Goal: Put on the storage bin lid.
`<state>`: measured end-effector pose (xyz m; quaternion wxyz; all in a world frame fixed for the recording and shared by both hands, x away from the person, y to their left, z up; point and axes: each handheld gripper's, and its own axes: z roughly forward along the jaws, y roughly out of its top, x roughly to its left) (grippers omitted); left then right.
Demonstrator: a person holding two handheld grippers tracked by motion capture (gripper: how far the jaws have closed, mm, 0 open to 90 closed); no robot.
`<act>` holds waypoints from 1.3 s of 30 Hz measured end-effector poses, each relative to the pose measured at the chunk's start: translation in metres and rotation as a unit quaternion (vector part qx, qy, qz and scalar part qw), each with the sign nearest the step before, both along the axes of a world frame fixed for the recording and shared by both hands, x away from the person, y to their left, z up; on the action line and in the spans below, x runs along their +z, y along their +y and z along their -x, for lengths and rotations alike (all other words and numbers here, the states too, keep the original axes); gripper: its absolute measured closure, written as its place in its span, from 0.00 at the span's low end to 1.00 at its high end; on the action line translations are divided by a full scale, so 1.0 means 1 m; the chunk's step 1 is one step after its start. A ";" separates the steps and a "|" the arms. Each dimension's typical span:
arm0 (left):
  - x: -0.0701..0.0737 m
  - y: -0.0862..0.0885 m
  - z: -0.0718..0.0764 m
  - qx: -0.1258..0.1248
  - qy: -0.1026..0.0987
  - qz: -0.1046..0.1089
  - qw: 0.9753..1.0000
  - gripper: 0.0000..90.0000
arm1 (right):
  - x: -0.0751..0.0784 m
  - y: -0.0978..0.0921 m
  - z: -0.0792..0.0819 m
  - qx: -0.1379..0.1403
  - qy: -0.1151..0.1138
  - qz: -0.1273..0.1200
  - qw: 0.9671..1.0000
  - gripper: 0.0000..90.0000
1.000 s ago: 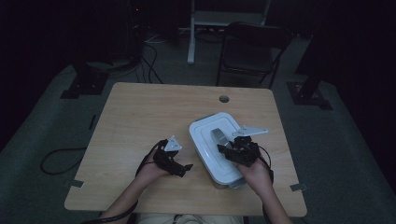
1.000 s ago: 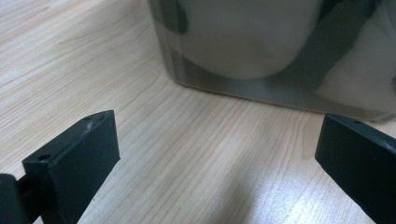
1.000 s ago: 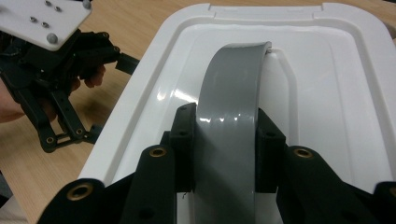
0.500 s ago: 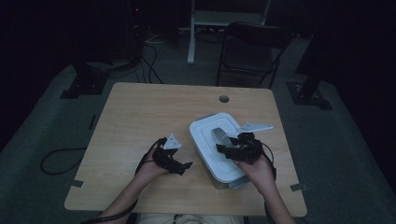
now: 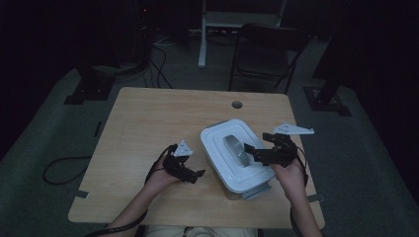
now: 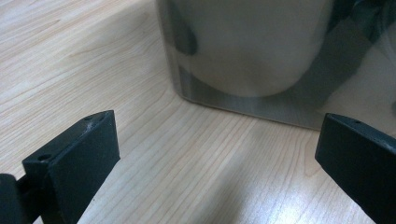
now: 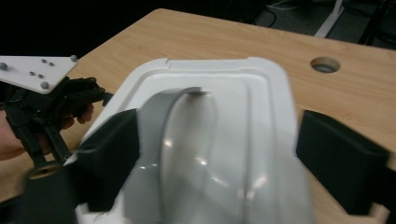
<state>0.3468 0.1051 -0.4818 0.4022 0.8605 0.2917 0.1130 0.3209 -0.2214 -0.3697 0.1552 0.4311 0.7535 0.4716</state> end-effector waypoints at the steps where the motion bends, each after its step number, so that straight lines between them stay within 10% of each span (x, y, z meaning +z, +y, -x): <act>1: 0.000 -0.002 0.000 0.001 0.001 0.002 1.000 0.00 | 0.000 -0.004 -0.001 -0.010 -0.004 -0.002 1.000 0.16; 14: -0.001 -0.009 -0.002 0.002 0.003 0.017 1.000 0.00 | -0.034 -0.061 -0.034 -0.095 -0.047 0.017 0.994 0.15; 23: -0.001 -0.016 -0.003 -0.001 0.003 0.019 1.000 0.00 | -0.079 -0.076 -0.053 -0.134 -0.021 0.047 0.990 0.15; 32: 0.000 -0.025 -0.004 -0.006 0.002 0.022 1.000 0.00 | -0.123 -0.062 -0.050 -0.126 0.018 0.038 0.991 0.15; 39: 0.000 -0.024 -0.007 0.001 0.003 0.021 1.000 0.00 | -0.129 -0.054 -0.045 -0.114 0.018 0.042 0.992 0.18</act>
